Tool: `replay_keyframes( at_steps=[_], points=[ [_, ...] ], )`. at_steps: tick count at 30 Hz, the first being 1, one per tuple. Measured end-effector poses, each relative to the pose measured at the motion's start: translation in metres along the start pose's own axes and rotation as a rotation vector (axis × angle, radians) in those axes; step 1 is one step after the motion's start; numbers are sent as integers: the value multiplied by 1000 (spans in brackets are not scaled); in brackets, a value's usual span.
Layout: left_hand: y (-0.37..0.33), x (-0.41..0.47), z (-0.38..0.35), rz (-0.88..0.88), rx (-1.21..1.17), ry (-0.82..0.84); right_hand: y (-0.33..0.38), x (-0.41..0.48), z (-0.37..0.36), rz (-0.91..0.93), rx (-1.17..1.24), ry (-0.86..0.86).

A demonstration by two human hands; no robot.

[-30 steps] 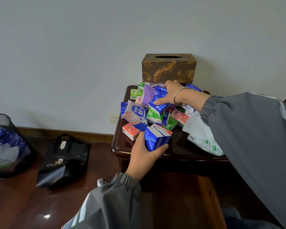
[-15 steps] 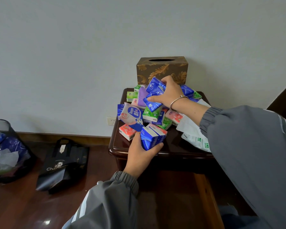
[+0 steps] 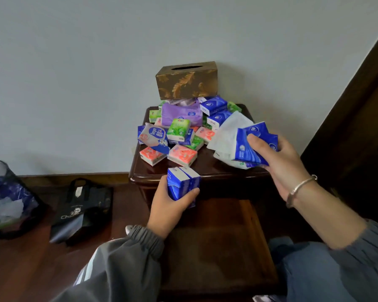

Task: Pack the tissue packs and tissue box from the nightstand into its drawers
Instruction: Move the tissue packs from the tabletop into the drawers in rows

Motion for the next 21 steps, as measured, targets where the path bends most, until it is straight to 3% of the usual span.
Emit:
replay_keyframes(
  at_steps=[4, 9, 17, 21],
  points=[
    [38, -48, 17, 138, 183, 46, -62, -47, 49, -231, -73, 50],
    [112, -85, 20, 352, 560, 97, -152, -75, 57, -501, -214, 38],
    [163, -72, -6, 319, 895, 148, -200, -63, 54, -452, -411, 45],
    [182, -72, -20, 385, 997, 195, -208, -59, 57, -438, -478, 69]
  ],
)
Point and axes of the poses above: each hand's wrist, its own x-axis towards the middle knuckle, its own z-axis out of the back of the hand, y = z × x, the point moved 2 cm from there along x, towards the middle knuckle, and after that the axes turned 13 degrees about -y, right-handed, at the moved point
